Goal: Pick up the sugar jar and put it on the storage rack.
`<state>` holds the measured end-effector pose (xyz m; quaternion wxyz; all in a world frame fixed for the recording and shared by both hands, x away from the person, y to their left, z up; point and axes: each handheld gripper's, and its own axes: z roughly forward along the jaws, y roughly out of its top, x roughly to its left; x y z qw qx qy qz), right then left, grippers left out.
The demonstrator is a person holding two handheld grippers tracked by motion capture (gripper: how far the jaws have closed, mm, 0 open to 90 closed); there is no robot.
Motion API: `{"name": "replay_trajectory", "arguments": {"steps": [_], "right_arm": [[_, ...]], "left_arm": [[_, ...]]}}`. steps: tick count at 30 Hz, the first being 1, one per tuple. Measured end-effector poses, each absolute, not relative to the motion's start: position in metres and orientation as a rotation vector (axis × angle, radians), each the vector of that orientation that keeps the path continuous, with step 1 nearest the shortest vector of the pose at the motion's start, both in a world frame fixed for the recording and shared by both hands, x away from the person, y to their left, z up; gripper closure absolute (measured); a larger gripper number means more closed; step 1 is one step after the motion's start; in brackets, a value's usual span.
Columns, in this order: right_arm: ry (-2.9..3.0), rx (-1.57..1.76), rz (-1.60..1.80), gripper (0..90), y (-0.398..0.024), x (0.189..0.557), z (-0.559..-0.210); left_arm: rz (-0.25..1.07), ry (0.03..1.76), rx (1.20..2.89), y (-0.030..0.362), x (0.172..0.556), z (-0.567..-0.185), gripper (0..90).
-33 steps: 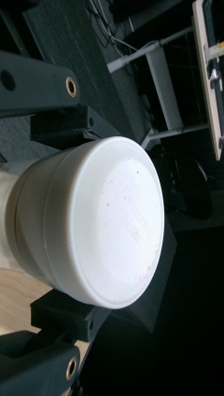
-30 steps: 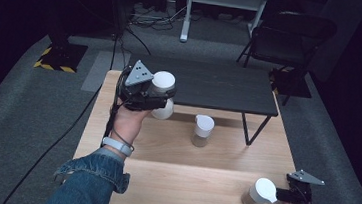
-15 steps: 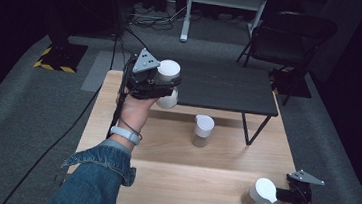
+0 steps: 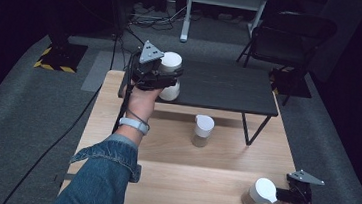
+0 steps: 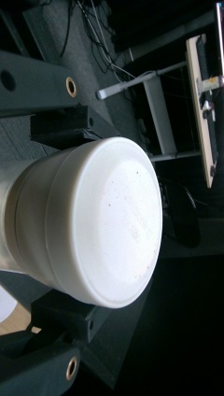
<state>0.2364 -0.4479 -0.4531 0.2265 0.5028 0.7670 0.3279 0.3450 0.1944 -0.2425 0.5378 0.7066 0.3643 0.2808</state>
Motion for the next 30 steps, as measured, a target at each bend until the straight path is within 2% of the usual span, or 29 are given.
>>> {"name": "replay_trajectory", "arguments": {"steps": [18,25,30], "right_arm": [[2.114,1.386,0.904,5.6,-0.448,0.236,-0.453],[2.114,1.387,0.904,5.6,-0.448,0.236,-0.453],[2.114,1.386,0.904,5.6,-0.448,0.236,-0.453]], "left_arm": [[0.715,0.913,1.665,0.184,0.356,-0.252,33.3],[0.746,0.966,1.645,0.182,0.352,-0.252,13.6],[0.746,0.940,1.650,0.190,0.343,-0.255,11.3]]}}
